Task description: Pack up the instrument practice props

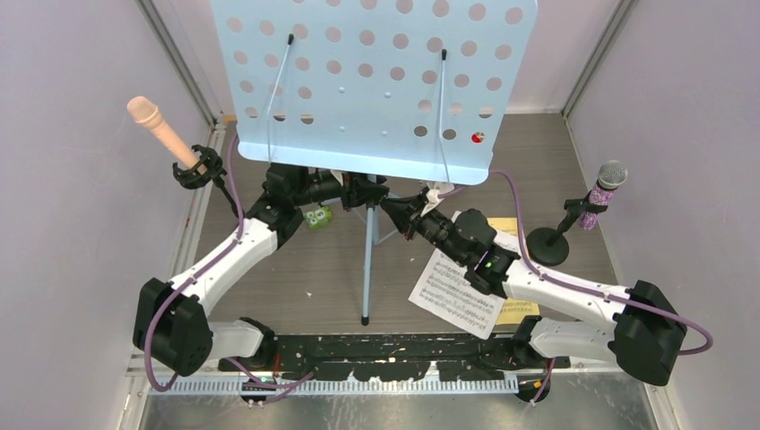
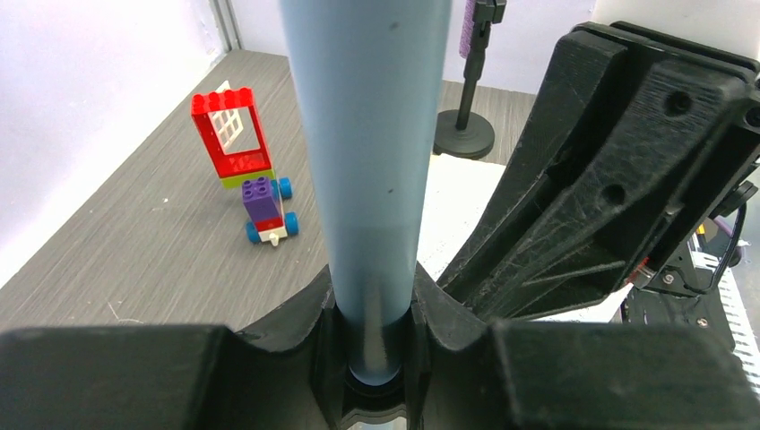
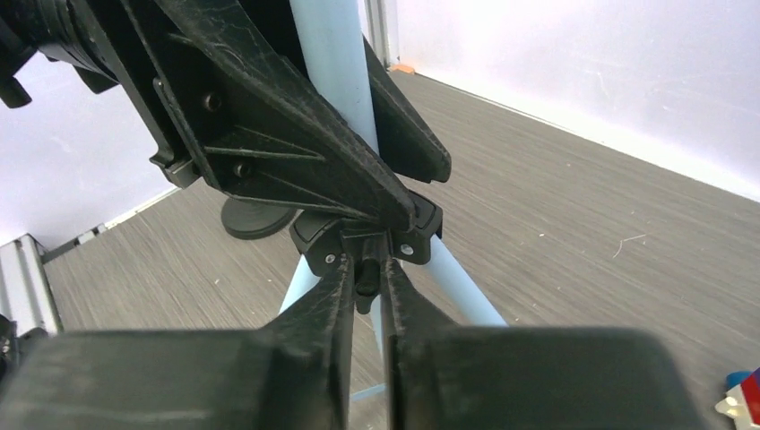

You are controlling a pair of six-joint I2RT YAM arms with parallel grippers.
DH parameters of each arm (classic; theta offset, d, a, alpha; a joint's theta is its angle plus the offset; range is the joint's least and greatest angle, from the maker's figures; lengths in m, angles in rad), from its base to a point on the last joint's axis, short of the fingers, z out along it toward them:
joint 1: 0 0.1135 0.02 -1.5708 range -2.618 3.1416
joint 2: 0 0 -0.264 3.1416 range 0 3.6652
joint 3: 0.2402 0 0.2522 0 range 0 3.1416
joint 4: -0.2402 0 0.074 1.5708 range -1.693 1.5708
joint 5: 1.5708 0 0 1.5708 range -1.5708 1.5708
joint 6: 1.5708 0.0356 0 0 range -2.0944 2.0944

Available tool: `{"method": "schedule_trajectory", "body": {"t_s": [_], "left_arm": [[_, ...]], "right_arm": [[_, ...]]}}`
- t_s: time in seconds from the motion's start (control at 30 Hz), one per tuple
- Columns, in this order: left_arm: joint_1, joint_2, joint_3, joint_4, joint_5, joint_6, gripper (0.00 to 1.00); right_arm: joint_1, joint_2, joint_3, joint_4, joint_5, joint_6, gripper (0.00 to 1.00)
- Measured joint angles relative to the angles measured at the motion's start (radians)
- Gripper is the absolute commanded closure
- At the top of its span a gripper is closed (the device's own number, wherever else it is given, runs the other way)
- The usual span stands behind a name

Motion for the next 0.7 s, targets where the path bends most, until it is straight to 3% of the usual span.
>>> {"method": "schedule_trajectory", "body": {"t_s": [0.1, 0.2, 0.6, 0.67, 0.7], "left_arm": [[-0.001, 0.000, 0.000, -0.001, 0.000, 0.001, 1.00], [-0.002, 0.000, -0.001, -0.001, -0.001, 0.001, 0.90], [-0.002, -0.053, -0.001, 0.023, -0.043, -0.008, 0.21], [-0.002, -0.053, -0.001, 0.026, -0.056, -0.023, 0.03], [-0.002, -0.053, -0.001, 0.028, -0.060, -0.029, 0.01]], "right_arm": [[0.001, -0.011, -0.001, -0.014, 0.001, -0.030, 0.60], [0.002, -0.045, -0.018, -0.038, 0.013, -0.034, 0.57], [0.002, -0.371, -0.125, -0.203, 0.101, 0.065, 0.53], [0.002, -0.402, -0.130, -0.229, 0.113, 0.072, 0.51], [0.002, -0.418, -0.134, -0.242, 0.119, 0.076, 0.50]]}}
